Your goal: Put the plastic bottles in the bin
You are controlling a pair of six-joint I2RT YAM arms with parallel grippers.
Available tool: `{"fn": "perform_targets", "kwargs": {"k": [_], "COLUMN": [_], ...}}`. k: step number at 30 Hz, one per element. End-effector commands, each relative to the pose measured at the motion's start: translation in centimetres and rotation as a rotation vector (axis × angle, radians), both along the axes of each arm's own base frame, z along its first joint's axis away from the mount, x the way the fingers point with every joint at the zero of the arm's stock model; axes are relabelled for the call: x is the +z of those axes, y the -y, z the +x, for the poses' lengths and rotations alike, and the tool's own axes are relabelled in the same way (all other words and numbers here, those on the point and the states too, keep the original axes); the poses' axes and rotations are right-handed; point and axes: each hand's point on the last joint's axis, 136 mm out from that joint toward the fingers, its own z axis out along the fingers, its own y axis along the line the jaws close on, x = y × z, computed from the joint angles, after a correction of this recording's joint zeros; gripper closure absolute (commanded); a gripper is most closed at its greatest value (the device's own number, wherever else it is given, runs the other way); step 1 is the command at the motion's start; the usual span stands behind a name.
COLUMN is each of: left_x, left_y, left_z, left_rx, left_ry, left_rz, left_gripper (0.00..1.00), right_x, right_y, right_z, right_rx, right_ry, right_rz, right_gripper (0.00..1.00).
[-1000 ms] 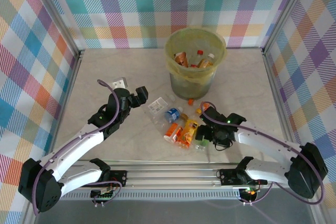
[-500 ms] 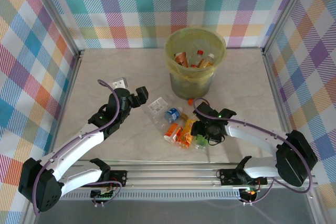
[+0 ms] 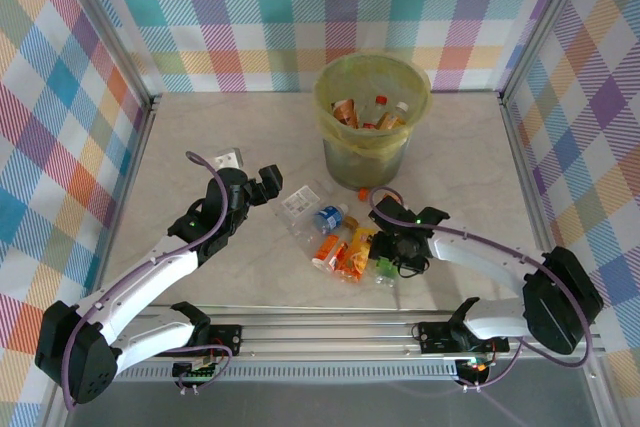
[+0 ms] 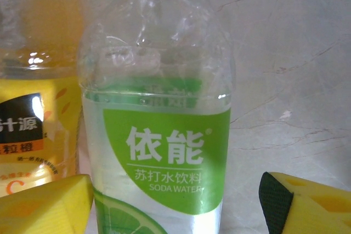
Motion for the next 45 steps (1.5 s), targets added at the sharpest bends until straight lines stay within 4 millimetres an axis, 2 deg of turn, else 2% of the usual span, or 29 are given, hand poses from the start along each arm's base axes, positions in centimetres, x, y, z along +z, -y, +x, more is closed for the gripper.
{"fn": "perform_targets", "kwargs": {"k": [1,6,18,23,28,33,37,42,45], "left_x": [-0.3,-0.5,-0.6,-0.6,-0.5,-0.7,-0.7,-0.7,-0.7], "left_y": [-0.2,0.0,-0.1,-0.1,0.0,0.1,0.1,0.1,0.1], "left_z": [0.2,0.3,0.4,0.4,0.4,0.5,0.6,0.6,0.6], "left_rx": [0.013,0.008,0.011,0.011,0.010,0.008,0.009,0.009,0.012], "left_ry": [-0.003,-0.008,-0.013,-0.013,-0.015,-0.020,-0.021,-0.021,-0.022], "left_rz": [-0.017,-0.019,-0.012,-0.008,-0.008,-0.005,-0.005,-0.003,-0.003], "left_gripper": [0.00,0.00,0.00,0.00,0.00,0.00,0.00,0.00,0.00], "right_x": [-0.4,-1.1,-2.8,-3.4,-3.0,-1.5,0.4,4.4,7.8], "right_y": [1.4,1.6,0.8,0.6,0.7,1.0,1.4,2.1,2.4], "right_z": [-0.6,-0.8,-0.4,-0.5,-0.5,-0.2,0.0,0.6,1.4], "right_rx": [-0.045,-0.049,-0.002,0.015,0.027,0.038,0.042,0.055,0.078], "right_ry": [-0.017,-0.040,-0.094,-0.118,-0.118,-0.083,-0.032,0.063,0.143], "right_rz": [-0.015,0.000,-0.025,-0.035,-0.041,-0.044,-0.039,-0.035,-0.033], "right_gripper": [0.22,0.25,0.28,0.38,0.49,0.52,0.57,0.62,0.64]}}
